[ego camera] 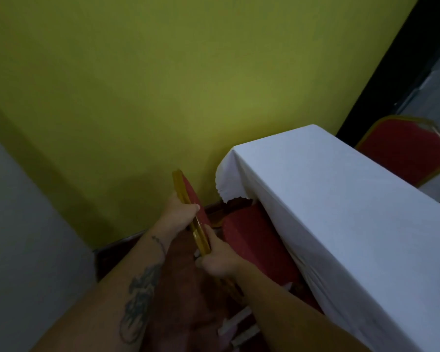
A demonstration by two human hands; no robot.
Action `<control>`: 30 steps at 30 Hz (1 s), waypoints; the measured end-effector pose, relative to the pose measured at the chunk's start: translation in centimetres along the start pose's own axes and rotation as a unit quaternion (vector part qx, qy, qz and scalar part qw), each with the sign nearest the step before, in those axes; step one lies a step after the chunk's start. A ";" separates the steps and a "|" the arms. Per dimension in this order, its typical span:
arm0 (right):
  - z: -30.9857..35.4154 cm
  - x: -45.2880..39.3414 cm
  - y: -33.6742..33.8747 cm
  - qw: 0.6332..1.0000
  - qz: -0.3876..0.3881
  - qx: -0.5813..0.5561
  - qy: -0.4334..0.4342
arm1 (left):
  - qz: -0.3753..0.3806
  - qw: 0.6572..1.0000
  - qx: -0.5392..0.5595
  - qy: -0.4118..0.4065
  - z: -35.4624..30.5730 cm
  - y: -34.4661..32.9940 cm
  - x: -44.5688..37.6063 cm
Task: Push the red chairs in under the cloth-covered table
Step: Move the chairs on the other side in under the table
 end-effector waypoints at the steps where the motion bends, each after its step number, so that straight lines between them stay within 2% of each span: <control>1: -0.5 0.4 0.9 1.000 -0.016 -0.005 0.004 | -0.001 1.000 0.008 -0.002 -0.2 -0.8 0.3; 7: -2.2 2.0 3.5 0.992 -0.119 0.015 0.028 | -0.019 1.000 0.007 -0.012 -0.6 -3.2 0.6; 12: -0.9 5.6 3.8 0.968 -0.186 0.157 0.068 | -0.022 1.000 -0.016 -0.011 0.4 -3.7 1.2; 16: -5.6 9.0 3.6 0.980 -0.115 0.162 0.023 | 0.000 0.999 -0.037 -0.002 3.8 -5.8 4.3; 19: -9.7 12.5 2.8 0.981 -0.077 0.175 0.023 | 0.004 0.998 -0.069 -0.012 5.7 -7.0 7.3; 23: -13.0 18.1 2.7 0.984 -0.088 0.150 0.044 | 0.000 0.996 -0.085 -0.001 7.0 -8.6 13.4; 26: -14.7 22.7 2.5 0.985 -0.087 0.141 0.040 | 0.033 0.993 -0.112 -0.011 7.0 -11.3 21.1; 30: -18.9 28.4 1.7 0.974 -0.067 0.213 -0.022 | 0.095 0.991 -0.096 0.005 8.6 -15.9 28.1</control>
Point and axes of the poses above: each hand's wrist, its own x-axis away from the middle knuckle, its own y-axis out of the back of the hand, z = x × y, the point moved 10 cm from there along -x, towards the middle knuckle, and after that the axes turned 3 degrees about -y, right-handed, at the moved point
